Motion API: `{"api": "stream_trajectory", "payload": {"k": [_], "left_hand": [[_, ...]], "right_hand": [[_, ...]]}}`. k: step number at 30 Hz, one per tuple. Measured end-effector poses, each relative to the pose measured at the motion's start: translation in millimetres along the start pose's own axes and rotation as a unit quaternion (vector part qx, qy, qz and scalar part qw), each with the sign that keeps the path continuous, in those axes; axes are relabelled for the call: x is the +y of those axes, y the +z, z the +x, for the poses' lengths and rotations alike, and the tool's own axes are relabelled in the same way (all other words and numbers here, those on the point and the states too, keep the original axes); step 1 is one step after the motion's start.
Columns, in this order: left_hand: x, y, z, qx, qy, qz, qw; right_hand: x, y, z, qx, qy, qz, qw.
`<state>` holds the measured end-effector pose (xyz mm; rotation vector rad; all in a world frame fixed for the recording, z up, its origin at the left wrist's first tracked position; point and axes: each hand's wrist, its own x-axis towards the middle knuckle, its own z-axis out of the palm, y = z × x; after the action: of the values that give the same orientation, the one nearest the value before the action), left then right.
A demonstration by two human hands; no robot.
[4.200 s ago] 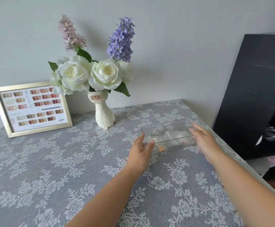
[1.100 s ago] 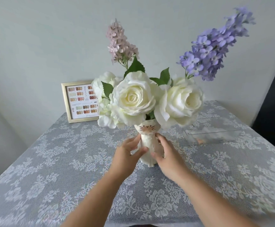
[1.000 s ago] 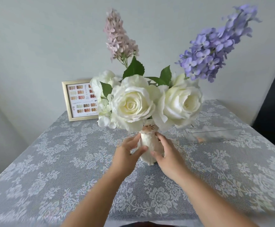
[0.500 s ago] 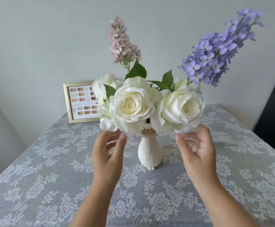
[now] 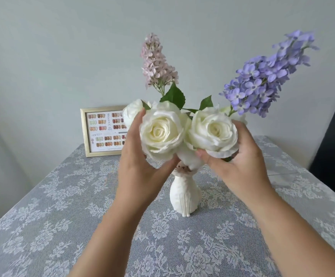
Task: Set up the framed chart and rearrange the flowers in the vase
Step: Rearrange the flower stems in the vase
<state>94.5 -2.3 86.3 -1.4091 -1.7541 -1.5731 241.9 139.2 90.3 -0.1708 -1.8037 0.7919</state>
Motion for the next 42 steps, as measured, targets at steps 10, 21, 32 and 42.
{"api": "stream_trajectory", "payload": {"k": [10, 21, 32, 42], "left_hand": [[29, -13, 51, 0.022, -0.004, 0.110, 0.994], [34, -11, 62, 0.000, 0.011, 0.208, 0.978], [29, -2, 63, -0.088, 0.036, 0.268, 0.959], [23, -11, 51, -0.150, 0.036, 0.294, 0.943]], "right_hand": [[-13, -21, 49, 0.022, 0.095, 0.073, 0.993], [-28, -23, 54, -0.010, 0.098, 0.146, 0.984], [-24, -26, 43, -0.101, 0.067, 0.025, 0.992], [-23, -28, 31, -0.112, 0.048, -0.168, 0.978]]}}
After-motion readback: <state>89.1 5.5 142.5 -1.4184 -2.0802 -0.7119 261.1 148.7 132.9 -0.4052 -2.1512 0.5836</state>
